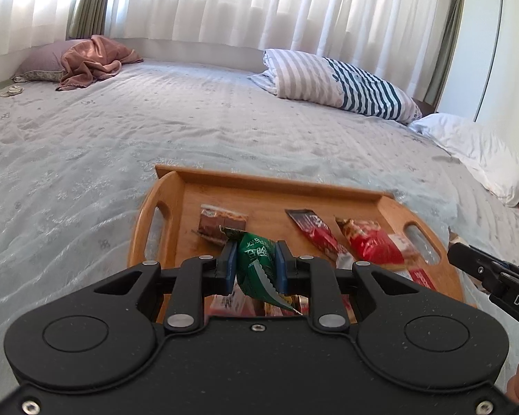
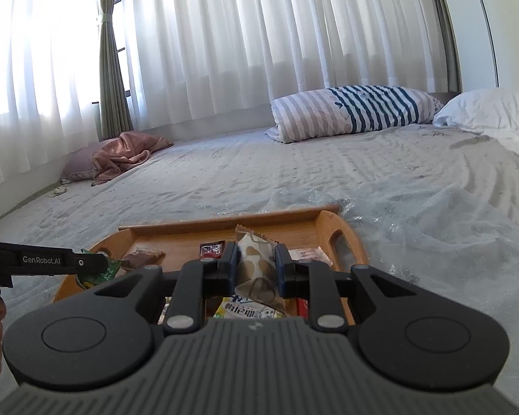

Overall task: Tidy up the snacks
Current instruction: 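Carry the green packet onto the tray with the left tool while the right tool carries the wafer bar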

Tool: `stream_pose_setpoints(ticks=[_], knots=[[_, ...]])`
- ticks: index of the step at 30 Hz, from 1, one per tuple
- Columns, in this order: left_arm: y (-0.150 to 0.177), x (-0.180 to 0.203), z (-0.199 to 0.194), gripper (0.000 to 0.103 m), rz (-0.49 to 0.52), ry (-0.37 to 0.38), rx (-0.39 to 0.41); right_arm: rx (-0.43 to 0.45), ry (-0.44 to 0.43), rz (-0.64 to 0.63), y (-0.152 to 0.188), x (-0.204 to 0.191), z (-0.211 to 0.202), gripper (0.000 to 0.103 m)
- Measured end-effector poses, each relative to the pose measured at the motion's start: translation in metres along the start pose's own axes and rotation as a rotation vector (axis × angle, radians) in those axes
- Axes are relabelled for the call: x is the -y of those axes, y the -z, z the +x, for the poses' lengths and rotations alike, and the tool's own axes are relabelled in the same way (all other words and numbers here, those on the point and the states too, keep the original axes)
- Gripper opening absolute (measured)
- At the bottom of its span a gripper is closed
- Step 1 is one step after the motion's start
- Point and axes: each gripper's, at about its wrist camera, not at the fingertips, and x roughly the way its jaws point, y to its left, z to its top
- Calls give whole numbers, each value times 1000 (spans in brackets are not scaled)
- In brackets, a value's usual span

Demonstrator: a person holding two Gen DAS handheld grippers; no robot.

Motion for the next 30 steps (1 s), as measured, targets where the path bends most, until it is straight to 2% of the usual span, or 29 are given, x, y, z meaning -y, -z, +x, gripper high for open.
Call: stream_pose_setpoints(ticks=[13,19,25,30], knots=[[-35,8,59,21,-30,29,-25,-84,-33,141,-34,37,71,26],[-48,11,87,17,-47,38,-34,-120,11,124,-44,45,101,26],[-44,9,109,15,-59,23,-67,-150,22,136,-40,48,122,26],[-32,12,114,14,6,3,-68,-172,29,114,-34,45,136,26]])
